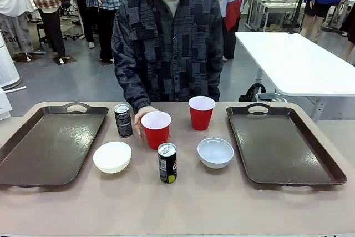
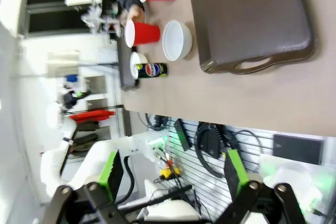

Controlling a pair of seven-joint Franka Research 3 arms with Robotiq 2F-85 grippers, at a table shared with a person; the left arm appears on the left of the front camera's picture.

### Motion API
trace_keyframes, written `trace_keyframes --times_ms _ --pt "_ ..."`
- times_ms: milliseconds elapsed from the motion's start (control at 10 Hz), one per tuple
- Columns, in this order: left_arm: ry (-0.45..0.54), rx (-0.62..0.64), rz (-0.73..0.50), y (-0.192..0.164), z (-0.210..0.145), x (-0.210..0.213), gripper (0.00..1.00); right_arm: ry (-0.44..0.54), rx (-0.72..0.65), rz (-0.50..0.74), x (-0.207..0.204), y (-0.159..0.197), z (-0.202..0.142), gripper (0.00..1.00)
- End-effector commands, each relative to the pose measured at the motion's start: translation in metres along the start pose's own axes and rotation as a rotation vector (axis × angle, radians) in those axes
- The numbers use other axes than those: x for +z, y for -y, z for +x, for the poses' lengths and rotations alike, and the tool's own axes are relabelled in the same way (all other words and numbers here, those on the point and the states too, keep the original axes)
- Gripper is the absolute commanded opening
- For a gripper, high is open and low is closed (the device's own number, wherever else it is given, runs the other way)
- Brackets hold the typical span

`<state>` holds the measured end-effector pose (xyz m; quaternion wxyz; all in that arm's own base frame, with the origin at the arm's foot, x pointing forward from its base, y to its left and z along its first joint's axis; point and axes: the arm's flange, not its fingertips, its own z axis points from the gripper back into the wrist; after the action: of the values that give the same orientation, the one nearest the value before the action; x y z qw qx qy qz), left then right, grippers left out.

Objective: Prepare tableware on both trays.
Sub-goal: Pick up a Picnic Bowl from the table and place it on a Handle tray.

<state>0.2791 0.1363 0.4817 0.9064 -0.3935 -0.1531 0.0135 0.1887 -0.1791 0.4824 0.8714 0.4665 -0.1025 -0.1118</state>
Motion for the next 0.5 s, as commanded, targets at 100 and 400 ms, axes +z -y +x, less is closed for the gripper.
trace_keyframes --times_ms 100,400 --pt "0.007 -0.002 -0.005 -0.002 -0.002 -0.001 1.00 -0.052 -0.025 -0.265 -0.014 -0.088 0.020 1.00" --pt "0.007 -0.002 -0.005 -0.002 -0.002 -0.001 1.00 -0.136 -0.007 -0.519 -0.067 -0.172 0.049 1.00"
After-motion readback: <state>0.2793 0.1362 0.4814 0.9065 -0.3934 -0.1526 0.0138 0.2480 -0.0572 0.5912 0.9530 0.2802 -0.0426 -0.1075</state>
